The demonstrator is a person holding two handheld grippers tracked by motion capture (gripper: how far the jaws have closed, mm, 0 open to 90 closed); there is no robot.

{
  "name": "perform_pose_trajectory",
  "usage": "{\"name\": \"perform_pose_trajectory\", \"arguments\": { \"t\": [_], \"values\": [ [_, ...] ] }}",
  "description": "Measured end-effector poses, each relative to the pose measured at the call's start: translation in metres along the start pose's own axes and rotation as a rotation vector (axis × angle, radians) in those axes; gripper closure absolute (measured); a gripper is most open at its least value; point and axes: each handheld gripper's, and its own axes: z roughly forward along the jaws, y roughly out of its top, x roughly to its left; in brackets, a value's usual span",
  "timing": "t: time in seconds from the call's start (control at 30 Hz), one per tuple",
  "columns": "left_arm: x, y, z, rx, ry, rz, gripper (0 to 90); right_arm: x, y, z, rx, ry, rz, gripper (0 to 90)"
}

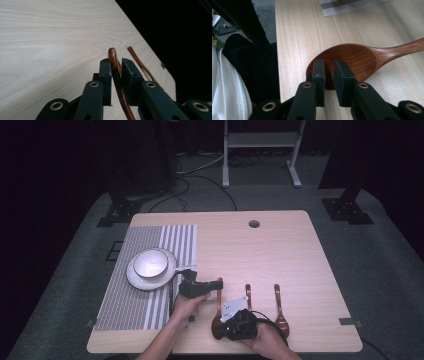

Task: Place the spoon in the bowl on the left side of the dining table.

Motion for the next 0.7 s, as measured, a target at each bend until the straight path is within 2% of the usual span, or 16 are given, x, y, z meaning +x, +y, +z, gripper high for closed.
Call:
{"name": "perform_pose_trajectory", "arguments": {
  "t": [0.03,0.13,0.23,0.27,0.3,0.4,0.43,0.7],
  "values": [
    [0.0,0.0,0.0,-0.009,-0.022,-0.017,80.6,0.0,-0.002,-0.001,-0.01,0.001,-0.005,74.1],
    [-0.001,0.0,-0.001,-0.018,-0.044,-0.028,81.4,0.001,-0.003,-0.001,-0.017,0.01,0.001,70.7],
    [-0.006,0.003,-0.006,-0.05,-0.081,-0.042,83.9,-0.001,-0.011,-0.008,-0.057,0.04,0.044,67.7],
    [-0.006,0.003,-0.006,-0.05,-0.081,-0.042,84.2,-0.001,-0.011,-0.008,-0.057,0.04,0.044,67.7],
    [-0.008,0.005,-0.01,-0.058,-0.081,-0.024,84.2,-0.004,-0.018,-0.017,-0.095,0.047,0.087,65.1],
    [-0.01,0.007,-0.013,-0.068,-0.083,-0.021,84.2,-0.007,-0.025,-0.026,-0.112,0.04,0.114,63.5],
    [-0.011,0.009,-0.015,-0.075,-0.071,-0.012,84.2,-0.012,-0.034,-0.039,-0.133,0.019,0.15,61.4],
    [-0.015,0.019,-0.029,-0.114,-0.034,0.022,84.2,-0.024,-0.069,-0.081,-0.221,-0.053,0.288,54.9]
  ]
}}
